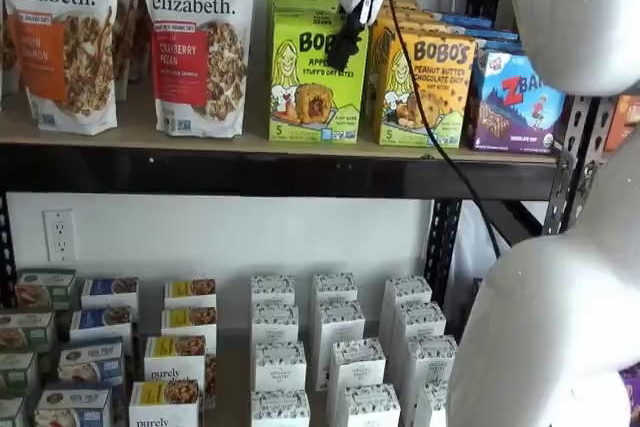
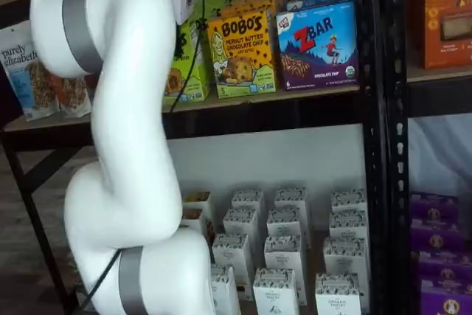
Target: Pick the green box on the top shelf, the fourth from the left
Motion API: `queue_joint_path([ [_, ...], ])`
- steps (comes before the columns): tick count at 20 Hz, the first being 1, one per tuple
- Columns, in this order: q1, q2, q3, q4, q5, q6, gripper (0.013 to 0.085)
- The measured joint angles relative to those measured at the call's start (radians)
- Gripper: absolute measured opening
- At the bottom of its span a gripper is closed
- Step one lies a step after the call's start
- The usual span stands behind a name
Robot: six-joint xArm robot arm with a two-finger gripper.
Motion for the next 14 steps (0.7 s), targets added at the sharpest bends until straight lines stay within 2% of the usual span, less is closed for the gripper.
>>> queue_joint_path([
  [6,-0.001,0.016,-0.048,-0.002,0.073,0.009,0.0290],
  [14,-0.013,-0.036,-0.014,0.036,0.102,0.008,0.0290],
])
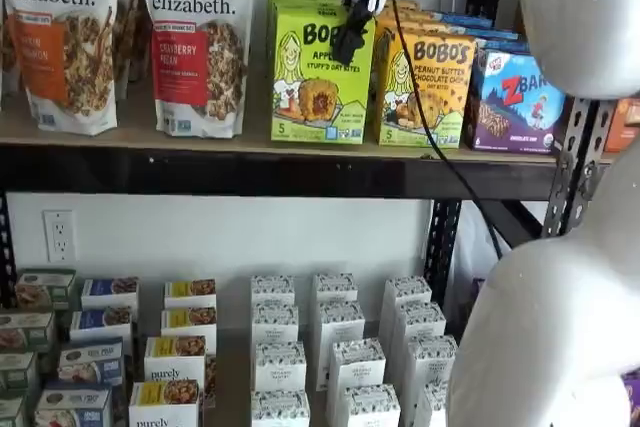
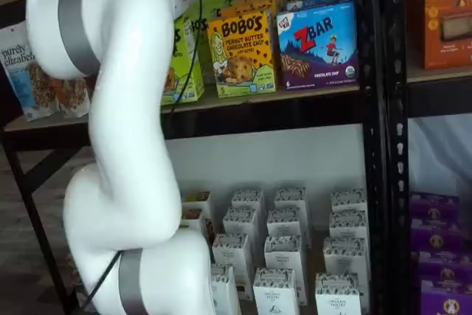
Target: Pick the green box on the top shelf, the fourth from the left
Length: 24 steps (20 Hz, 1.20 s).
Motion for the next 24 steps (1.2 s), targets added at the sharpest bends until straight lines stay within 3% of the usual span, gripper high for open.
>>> queue_joint_path([
  [7,-0.010,-0.073,0.062,0.020,0.047,-0.004,0.0290],
  [15,-0.016,-0.189,0.184,0.010,0.036,-0.012,0.0290],
  [24,-0.052,-0.288,0.291,0.015,0.047,-0.047,0.0290],
])
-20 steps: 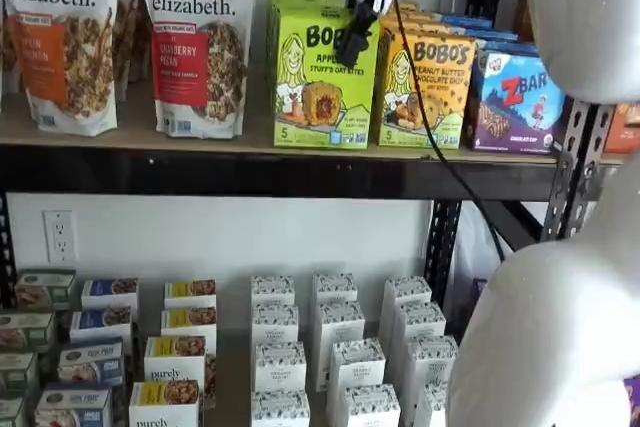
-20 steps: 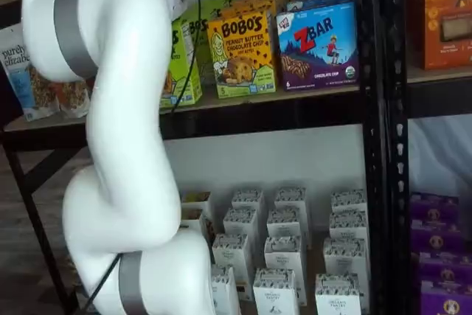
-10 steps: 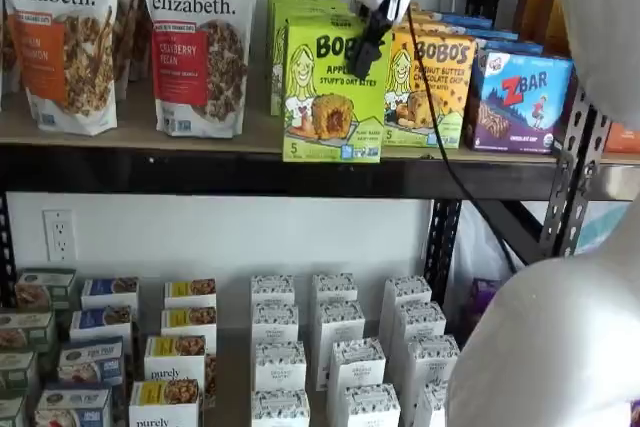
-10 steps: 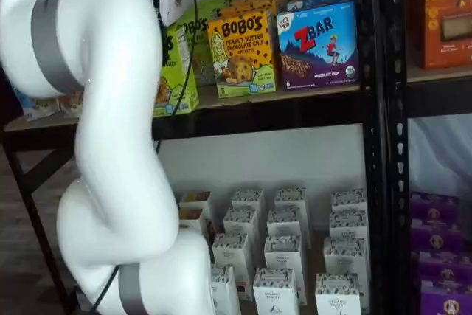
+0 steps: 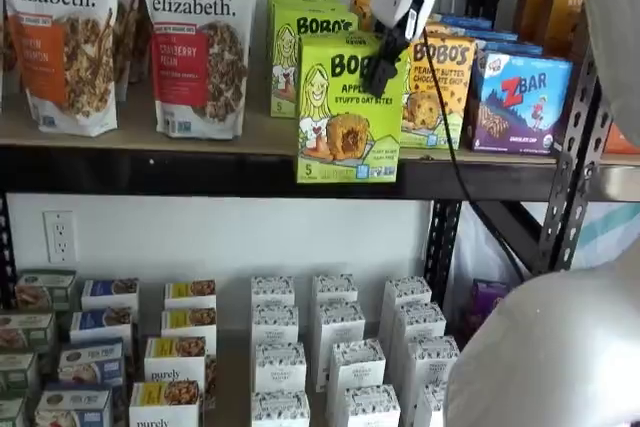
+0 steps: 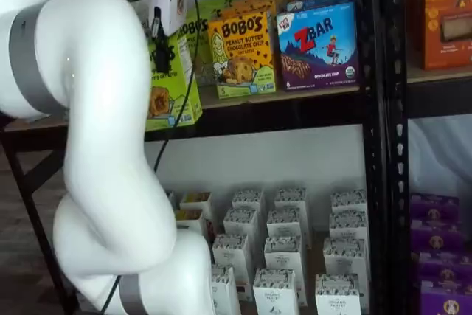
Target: Pick the green box on the top shelf, the fourth from the left
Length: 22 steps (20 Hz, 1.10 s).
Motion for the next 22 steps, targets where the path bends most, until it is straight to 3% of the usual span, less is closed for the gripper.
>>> queue_joint_path([
  [11,-0.042,-0.081,0.083,-0.004,0.008,-0.040,0.0290],
  [22,-0.093,-0.153,0.195,-0.015,-0.037,-0.104,0.0290],
])
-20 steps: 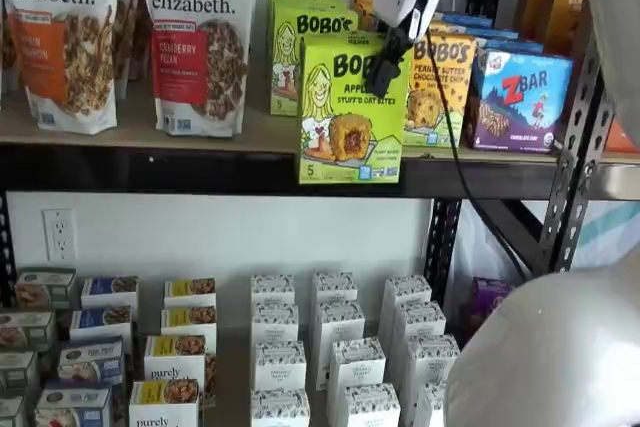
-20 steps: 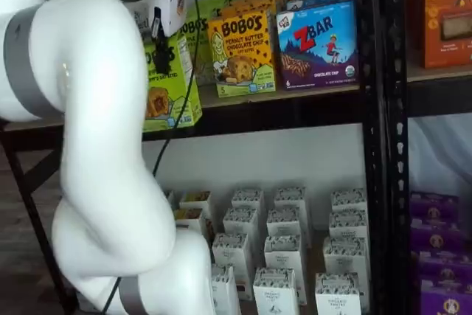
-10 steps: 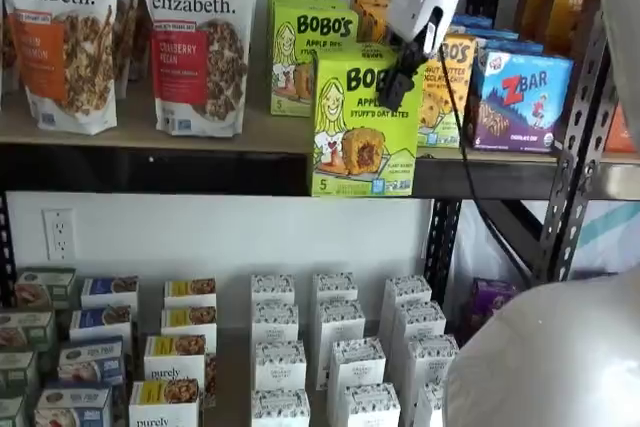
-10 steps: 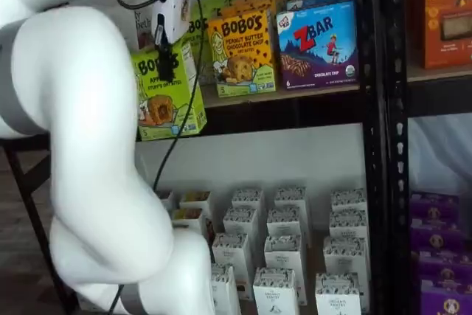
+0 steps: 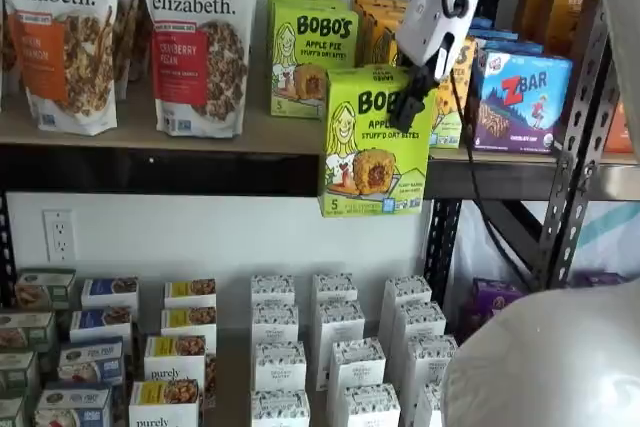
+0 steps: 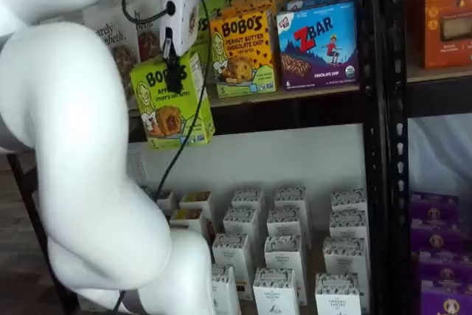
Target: Pick the green box on the top shelf, the fourth from the left
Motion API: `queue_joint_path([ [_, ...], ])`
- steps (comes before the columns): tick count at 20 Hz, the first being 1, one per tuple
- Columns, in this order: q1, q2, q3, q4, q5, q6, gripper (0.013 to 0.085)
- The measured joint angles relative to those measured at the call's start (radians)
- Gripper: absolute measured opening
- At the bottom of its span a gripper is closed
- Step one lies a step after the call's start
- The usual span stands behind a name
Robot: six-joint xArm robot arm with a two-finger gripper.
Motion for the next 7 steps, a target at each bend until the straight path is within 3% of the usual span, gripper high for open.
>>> queue_joint_path([
  [7,-0.016,-0.023,0.040,0.000,-0.012,-0.022,0.0290],
])
